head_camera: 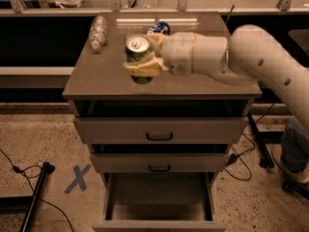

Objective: Place green can into bottom drawer

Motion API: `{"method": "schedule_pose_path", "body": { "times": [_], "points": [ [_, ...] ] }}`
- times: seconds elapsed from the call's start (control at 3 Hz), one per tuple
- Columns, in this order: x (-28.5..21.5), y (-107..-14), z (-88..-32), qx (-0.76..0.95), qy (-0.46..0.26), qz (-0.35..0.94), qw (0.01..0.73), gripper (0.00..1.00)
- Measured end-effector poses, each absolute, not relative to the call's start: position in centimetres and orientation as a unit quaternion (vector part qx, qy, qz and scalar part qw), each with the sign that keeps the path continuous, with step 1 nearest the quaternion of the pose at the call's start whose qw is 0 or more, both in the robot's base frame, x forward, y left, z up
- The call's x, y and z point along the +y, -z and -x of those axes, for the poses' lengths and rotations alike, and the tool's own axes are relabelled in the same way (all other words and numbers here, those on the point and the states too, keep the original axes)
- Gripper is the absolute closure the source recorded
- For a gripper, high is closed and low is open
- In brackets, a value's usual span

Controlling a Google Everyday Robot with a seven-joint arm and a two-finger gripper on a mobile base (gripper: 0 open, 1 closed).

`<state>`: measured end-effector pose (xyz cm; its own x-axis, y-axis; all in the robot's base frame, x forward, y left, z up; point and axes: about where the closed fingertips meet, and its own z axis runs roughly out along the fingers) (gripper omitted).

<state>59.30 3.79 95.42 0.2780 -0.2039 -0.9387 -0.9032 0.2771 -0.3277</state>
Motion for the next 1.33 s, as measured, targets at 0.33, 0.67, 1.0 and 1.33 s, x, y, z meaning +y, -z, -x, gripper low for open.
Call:
{"method": "schedule_pose_path", "body": {
  "times": [0.33, 0.67, 1.0, 1.33],
  "points": [
    [0.3, -95.4, -58.1, 0.528, -0.277, 0.513, 0.618, 1.0],
    [0.2, -95.4, -58.2, 0.53, -0.275, 0.512, 0.617, 1.0],
    [1.1, -91.4, -57.0, 0.525, -0.32, 0.493, 0.616, 1.0],
    [1.7, -86.6, -54.2, 0.479, -0.378, 0.484, 0.627, 1.0]
  ]
}}
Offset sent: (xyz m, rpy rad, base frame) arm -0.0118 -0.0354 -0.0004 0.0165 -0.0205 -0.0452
